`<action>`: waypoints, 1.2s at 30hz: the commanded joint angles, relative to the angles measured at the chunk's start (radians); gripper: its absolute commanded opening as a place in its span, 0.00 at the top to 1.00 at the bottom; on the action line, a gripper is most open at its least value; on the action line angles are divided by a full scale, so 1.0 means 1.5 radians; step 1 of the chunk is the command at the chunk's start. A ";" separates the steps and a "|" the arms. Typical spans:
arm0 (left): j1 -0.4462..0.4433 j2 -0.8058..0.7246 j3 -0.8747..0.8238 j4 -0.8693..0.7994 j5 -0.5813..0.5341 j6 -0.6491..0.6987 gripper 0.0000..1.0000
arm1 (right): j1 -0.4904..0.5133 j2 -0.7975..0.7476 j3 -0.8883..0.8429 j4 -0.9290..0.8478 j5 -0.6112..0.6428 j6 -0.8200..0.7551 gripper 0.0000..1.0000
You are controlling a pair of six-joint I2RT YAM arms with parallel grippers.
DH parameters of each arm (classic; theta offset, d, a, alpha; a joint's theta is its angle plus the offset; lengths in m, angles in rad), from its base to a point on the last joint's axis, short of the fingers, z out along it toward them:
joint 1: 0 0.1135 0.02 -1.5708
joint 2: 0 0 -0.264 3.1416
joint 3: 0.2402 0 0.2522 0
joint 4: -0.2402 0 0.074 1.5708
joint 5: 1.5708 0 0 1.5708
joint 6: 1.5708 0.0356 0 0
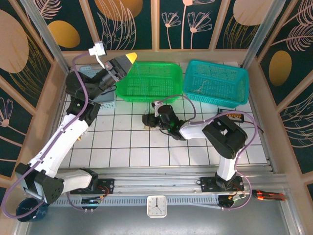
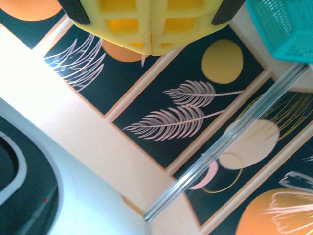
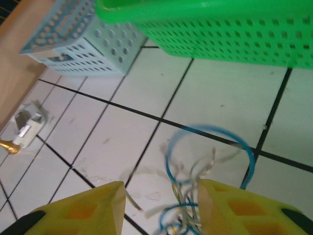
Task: Untangle the cables
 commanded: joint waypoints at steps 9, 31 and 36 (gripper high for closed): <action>-0.001 0.033 0.167 0.062 0.014 -0.053 1.00 | -0.010 0.048 -0.085 0.084 0.049 0.073 0.56; -0.001 0.056 0.291 -0.110 -0.024 0.099 1.00 | -0.010 0.025 -0.112 0.082 0.047 0.086 0.41; 0.001 0.068 0.324 -0.211 -0.076 0.202 1.00 | -0.011 -0.001 -0.102 0.065 0.024 0.080 0.40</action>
